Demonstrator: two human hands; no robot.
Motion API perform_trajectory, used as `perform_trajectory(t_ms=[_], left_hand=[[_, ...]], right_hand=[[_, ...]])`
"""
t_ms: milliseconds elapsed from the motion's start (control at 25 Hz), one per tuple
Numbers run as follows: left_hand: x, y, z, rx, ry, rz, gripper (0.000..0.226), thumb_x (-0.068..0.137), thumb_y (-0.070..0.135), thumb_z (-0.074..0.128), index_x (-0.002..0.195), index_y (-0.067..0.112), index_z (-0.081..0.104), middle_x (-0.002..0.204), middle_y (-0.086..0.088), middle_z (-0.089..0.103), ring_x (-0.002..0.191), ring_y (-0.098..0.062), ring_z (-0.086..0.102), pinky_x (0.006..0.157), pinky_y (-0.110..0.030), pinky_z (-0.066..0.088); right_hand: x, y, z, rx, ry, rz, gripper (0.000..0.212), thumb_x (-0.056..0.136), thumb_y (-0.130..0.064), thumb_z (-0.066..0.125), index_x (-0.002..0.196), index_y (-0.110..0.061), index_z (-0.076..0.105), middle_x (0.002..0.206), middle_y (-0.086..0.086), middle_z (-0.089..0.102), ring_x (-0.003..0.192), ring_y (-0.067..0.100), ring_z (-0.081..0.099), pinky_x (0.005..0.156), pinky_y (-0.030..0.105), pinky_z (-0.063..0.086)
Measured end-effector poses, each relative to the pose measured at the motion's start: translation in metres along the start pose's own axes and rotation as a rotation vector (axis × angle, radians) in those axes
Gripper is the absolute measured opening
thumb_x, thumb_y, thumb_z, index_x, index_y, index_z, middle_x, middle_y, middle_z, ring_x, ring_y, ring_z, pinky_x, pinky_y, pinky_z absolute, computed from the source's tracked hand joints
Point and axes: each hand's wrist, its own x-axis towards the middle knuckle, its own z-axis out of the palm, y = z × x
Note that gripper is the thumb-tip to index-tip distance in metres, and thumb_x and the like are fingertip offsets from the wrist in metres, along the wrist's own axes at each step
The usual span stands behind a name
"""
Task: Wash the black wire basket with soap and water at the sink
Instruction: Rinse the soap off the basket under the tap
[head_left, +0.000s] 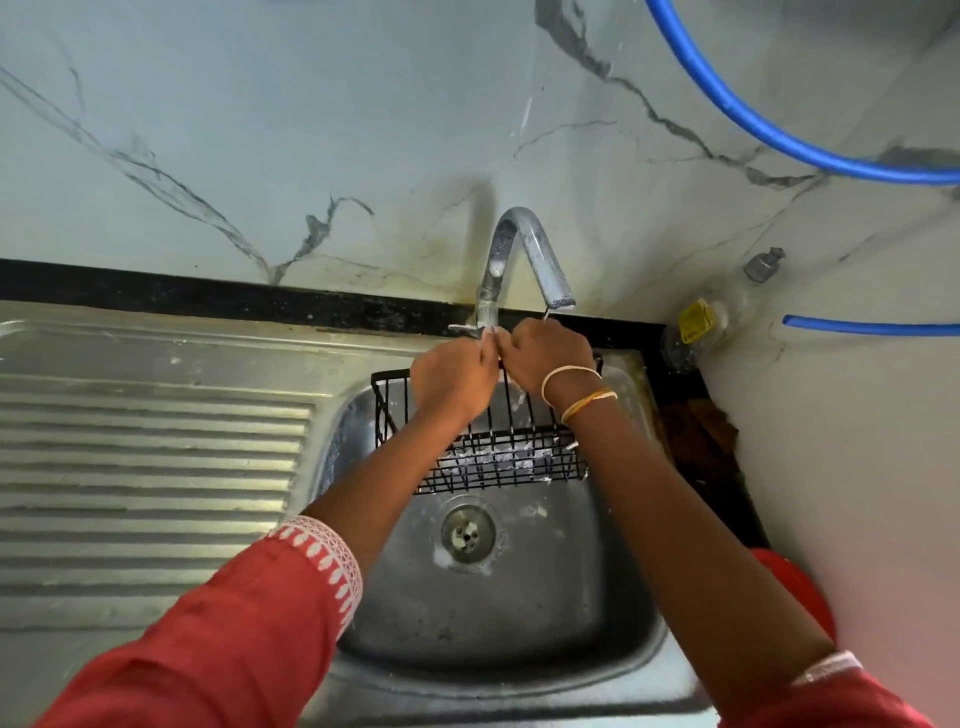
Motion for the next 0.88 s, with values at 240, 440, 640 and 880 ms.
perform_trajectory(t_ms=[240, 440, 640, 880], left_hand=[[0.008, -0.018, 0.005, -0.097, 0.073, -0.088, 0.06, 0.1, 0.044, 0.035, 0.047, 0.018, 0.042, 0.044, 0.002, 0.039, 0.045, -0.022, 0.043, 0.05, -0.028, 0.031], [0.006, 0.018, 0.003, -0.303, -0.047, 0.034, 0.055, 0.102, 0.031, 0.031, 0.055, 0.009, 0.05, 0.052, -0.001, 0.045, 0.051, -0.017, 0.044, 0.067, -0.032, 0.037], [0.022, 0.015, -0.007, -0.716, -0.038, -0.528, 0.037, 0.096, 0.029, 0.046, 0.06, 0.017, 0.047, 0.057, 0.002, 0.043, 0.054, -0.016, 0.04, 0.053, -0.028, 0.027], [0.013, 0.011, 0.002, -0.925, -0.013, -0.676, 0.033, 0.092, 0.037, 0.056, 0.066, 0.017, 0.052, 0.062, 0.001, 0.05, 0.058, -0.014, 0.045, 0.056, -0.029, 0.033]], right_hand=[[-0.008, 0.046, -0.001, 0.75, -0.022, 0.282, 0.057, 0.091, -0.033, 0.056, 0.041, -0.017, 0.035, 0.036, -0.007, 0.033, 0.038, 0.012, 0.032, 0.052, 0.027, 0.03], [0.012, 0.011, -0.003, 0.773, -0.037, 0.373, 0.035, 0.085, -0.035, 0.052, 0.055, -0.018, 0.046, 0.066, 0.008, 0.053, 0.064, 0.025, 0.05, 0.064, 0.032, 0.038], [0.002, 0.02, 0.002, 0.681, -0.04, 0.271, 0.053, 0.094, -0.043, 0.043, 0.053, -0.015, 0.062, 0.063, 0.008, 0.064, 0.067, 0.025, 0.061, 0.072, 0.032, 0.045], [0.001, -0.017, 0.007, 0.427, -0.088, 0.099, 0.063, 0.1, -0.048, 0.019, 0.092, -0.008, 0.066, 0.105, 0.019, 0.067, 0.098, 0.033, 0.061, 0.092, 0.043, 0.043]])
